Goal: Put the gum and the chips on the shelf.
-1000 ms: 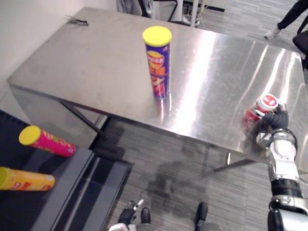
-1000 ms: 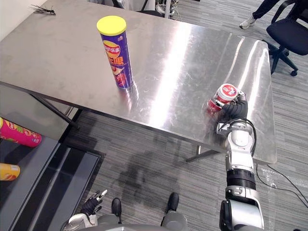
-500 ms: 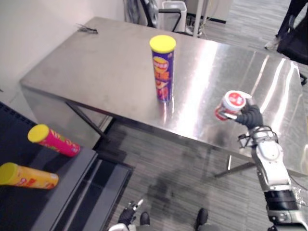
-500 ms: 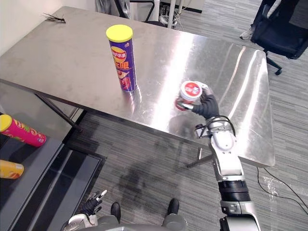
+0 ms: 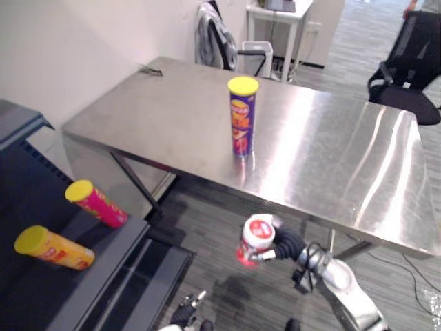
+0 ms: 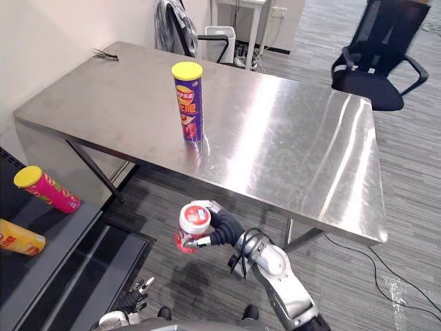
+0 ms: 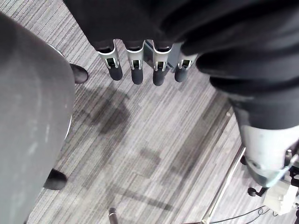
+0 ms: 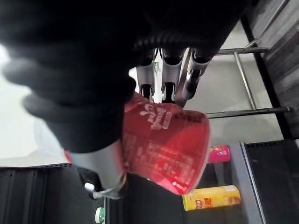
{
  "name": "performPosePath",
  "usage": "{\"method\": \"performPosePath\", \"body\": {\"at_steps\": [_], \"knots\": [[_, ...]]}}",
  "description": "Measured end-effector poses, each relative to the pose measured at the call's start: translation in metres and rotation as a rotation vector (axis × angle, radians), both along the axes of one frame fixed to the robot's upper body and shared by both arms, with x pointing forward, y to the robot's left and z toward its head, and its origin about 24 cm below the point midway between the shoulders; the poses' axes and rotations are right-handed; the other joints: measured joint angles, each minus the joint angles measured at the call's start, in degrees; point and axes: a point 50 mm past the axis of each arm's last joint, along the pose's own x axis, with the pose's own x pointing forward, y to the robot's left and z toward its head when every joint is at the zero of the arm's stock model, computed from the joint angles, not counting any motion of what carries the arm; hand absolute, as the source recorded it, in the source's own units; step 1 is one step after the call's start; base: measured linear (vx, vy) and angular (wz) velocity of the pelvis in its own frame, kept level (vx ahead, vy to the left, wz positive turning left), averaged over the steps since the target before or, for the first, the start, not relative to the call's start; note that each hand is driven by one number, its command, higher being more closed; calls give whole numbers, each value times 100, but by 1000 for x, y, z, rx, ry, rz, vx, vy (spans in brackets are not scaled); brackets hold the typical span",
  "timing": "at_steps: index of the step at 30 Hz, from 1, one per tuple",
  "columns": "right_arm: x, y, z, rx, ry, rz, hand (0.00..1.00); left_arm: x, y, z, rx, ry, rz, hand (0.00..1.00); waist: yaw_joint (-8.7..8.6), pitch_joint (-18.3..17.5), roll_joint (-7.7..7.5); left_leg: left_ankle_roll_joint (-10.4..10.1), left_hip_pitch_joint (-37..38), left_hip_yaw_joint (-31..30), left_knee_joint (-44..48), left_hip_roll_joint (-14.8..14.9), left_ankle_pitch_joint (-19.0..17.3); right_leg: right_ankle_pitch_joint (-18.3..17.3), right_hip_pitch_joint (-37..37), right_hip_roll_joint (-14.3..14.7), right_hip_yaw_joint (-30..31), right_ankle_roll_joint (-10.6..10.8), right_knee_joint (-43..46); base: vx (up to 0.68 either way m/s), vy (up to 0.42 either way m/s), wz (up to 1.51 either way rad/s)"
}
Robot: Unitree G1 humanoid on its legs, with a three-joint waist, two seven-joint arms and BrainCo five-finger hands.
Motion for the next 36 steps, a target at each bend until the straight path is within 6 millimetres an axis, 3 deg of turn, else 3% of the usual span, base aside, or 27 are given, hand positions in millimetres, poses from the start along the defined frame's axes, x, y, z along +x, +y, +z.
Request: {"method": "performPosePath", "body": {"at_steps": [3,9,23,27,29,31,36], "knots": [[-9,-2,-9,-1,47,-1,100,-4,0,-2,-2,19,3,0,-80,-117,46,-20,4,-67,-141,13,107,-56,21,20,-89,-9,0,-66,-21,16],[-13,-3,-12,-32,49,-4,100,-6,0,-2,-6,22,9,0,-74,-179,57,-22,16,-90,-315,18,232,-54,-16,35,-100,-13,-1,-20,-8,4],[-16,-15,-28,-93,108,-66,100,-8,0,-3,-12,27,5,0,-74,-204,69,-79,207,176,-297,125,176,-29,8,143,134,-49,-6,23,-3,-9],[-19,-16,-34,-95,136,-72,100,-8,-3,-3,-13,29,6,0,-74,-161,155,-91,184,201,11,175,11,-87,10,149,191,-106,150,-24,0,-7],[-21,-18,-38,-101,153,-76,100,-8,-4,-3,-15,30,8,0,-72,-116,209,-95,78,177,301,208,-149,-293,-106,107,216,-101,518,-64,10,-1],[-23,-19,-39,-113,161,-73,100,-4,-5,-3,-25,15,22,0,-70,13,238,-94,-239,117,868,231,-446,-777,-516,-60,239,-84,1424,-73,14,7],[-22,-20,-40,-117,168,-72,100,10,2,2,-21,-25,49,0,-66,367,88,-113,-775,-200,1789,106,-800,-1567,-1132,-490,197,-92,2938,-68,-48,28]]}}
